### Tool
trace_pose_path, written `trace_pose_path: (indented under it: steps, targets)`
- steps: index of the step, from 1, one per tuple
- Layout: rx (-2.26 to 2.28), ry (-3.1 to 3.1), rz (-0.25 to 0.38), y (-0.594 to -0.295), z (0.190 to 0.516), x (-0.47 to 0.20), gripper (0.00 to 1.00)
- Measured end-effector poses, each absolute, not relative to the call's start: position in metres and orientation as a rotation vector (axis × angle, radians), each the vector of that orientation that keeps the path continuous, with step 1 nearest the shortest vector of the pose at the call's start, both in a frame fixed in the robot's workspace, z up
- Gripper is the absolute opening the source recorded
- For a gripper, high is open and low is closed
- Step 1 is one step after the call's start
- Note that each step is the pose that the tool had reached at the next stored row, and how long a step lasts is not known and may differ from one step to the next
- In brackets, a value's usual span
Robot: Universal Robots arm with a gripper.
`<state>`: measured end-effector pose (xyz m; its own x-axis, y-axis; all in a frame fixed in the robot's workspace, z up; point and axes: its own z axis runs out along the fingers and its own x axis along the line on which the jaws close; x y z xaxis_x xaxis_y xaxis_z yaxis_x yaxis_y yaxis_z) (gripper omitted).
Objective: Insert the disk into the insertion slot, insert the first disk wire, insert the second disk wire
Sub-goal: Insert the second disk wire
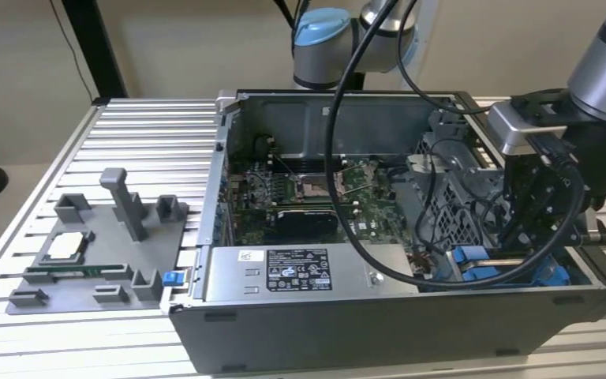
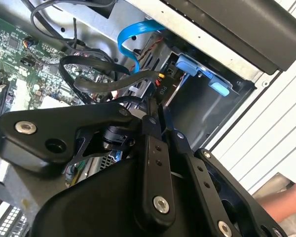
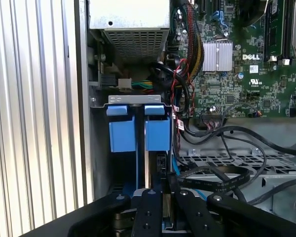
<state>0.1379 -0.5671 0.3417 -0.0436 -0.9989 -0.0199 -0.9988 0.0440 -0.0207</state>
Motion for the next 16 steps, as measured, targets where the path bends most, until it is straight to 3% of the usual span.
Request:
trace_pose_path:
  steps: [16]
  targets:
    - [-2.152,2.248,-0.005,-0.5653,0.3428,0.1379,0.00]
